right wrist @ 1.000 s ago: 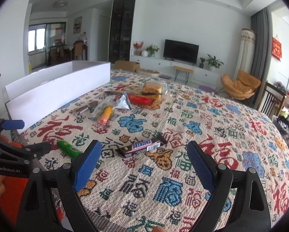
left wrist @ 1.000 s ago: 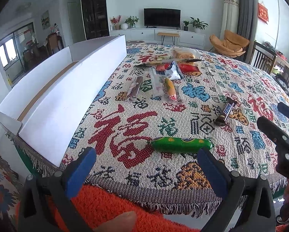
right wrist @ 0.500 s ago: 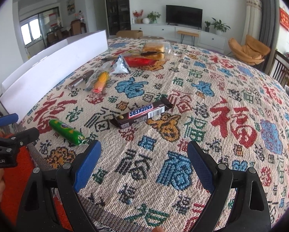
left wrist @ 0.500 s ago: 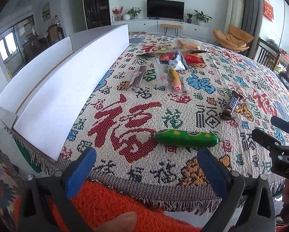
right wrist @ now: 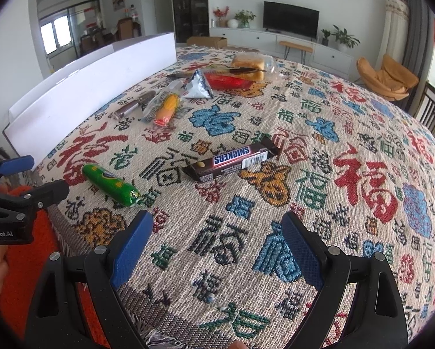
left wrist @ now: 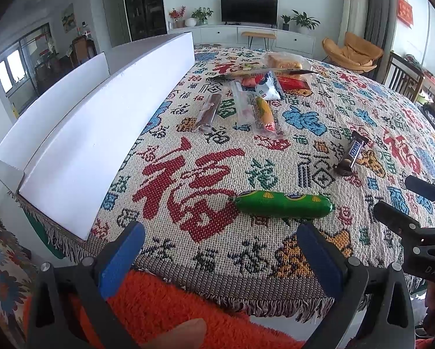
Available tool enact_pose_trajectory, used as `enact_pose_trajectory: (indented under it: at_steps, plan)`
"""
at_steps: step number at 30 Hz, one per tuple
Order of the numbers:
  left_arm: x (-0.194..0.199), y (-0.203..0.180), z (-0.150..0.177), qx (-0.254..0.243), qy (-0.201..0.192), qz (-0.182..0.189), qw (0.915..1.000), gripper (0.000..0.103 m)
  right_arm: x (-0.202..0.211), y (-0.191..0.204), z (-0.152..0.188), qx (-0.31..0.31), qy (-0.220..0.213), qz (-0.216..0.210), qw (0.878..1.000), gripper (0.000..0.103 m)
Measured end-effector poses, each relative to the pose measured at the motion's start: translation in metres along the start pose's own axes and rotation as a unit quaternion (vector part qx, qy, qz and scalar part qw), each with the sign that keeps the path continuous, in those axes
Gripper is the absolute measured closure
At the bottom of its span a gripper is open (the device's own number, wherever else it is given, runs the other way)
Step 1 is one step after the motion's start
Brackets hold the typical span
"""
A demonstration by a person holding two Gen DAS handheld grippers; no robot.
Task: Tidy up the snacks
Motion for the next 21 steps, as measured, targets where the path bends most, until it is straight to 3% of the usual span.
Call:
enact_pose_trajectory:
  at_steps: [6,10,12,14,17,20,21]
  plan:
    - [-0.001,0.001,0.0,0.004,0.005,0.009,0.9999,0.0,-0.005,-0.001,0.0,-0.002,0.009,0.0,1.0,0.011]
    - [0.002,0.0,-0.001,0.022,0.026,0.06,0.9976,0.0,-0.007,-0.006,0.0,-0.01,0.012,0.006,1.0,0.011]
    - [0.0,-0.008,0.0,0.036,0.043,0.11,0.9924,0.0,-0.008,-0.01,0.001,-0.016,0.011,0.009,1.0,0.011]
    - [-0.008,-0.02,0.0,0.041,0.067,0.133,0.988,0.0,-0.01,-0.015,0.003,-0.025,0.011,0.012,1.0,0.011]
    - [-0.031,-0.035,-0.004,0.033,0.106,0.135,0.9847,0.0,-0.011,-0.025,0.003,-0.042,0.009,0.021,0.999,0.011]
    - [-0.059,-0.031,-0.015,0.058,0.132,0.144,0.979,0.0,-0.011,-0.036,0.003,-0.057,0.002,0.028,0.998,0.011]
    - [-0.065,-0.028,-0.021,0.061,0.126,0.14,0.9803,0.0,-0.01,-0.04,0.004,-0.061,0.0,0.029,0.998,0.011]
Point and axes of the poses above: each gripper's, at about its wrist camera, not at the fingertips, and x roughly against the way its jaws point, y to its left, z to its underside, the point moved 1 cm from there along -x, roughly the way its jaws point, and after that the axes turned 15 degrees about z, right-handed, at the moved point
